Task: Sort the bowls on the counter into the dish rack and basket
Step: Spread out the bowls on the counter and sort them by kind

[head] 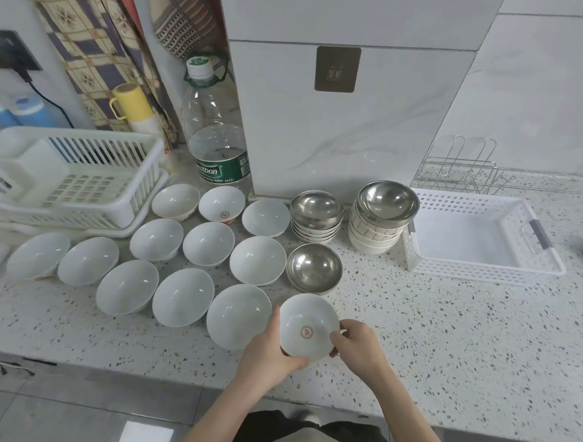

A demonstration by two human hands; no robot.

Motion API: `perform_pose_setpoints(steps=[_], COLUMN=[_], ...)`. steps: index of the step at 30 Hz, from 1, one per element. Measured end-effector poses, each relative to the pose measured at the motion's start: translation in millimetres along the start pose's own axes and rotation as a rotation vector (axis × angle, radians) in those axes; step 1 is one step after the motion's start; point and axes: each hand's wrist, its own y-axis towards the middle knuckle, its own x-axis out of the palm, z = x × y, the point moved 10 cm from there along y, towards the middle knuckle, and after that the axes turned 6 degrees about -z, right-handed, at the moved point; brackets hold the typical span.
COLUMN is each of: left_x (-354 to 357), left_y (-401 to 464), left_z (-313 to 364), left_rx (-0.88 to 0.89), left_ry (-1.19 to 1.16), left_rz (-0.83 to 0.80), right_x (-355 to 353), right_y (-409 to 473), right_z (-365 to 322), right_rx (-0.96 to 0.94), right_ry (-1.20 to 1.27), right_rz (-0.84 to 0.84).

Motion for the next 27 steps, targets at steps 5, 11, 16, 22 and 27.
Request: perform_pose_setpoints(steps=[5,11,16,22,27], left_x=[0,7,9,8,7], left_y=[4,12,18,17,15], left_z=[-2,-2,0,-1,2], left_rx=[-0.016,-0.042,-0.058,-0.083,-0.098], left_ry=[0.026,0.183,0.271,0.276,0.284], left_rz=[-0.011,-0.089,-0.124,-0.128,-0.145], right_x=[1,1,2,4,8], right_y=[-1,0,1,0,-2], right_z=[-3,-3,-3,1,4], right_rx=[-0.016,0.007,0.022,0.045,0.059], right_ry=[-0.033,-0.016,-0.018,0.000,0.020], right_rz=[-0.016,-0.023,-0.028,-0.052,-0.096])
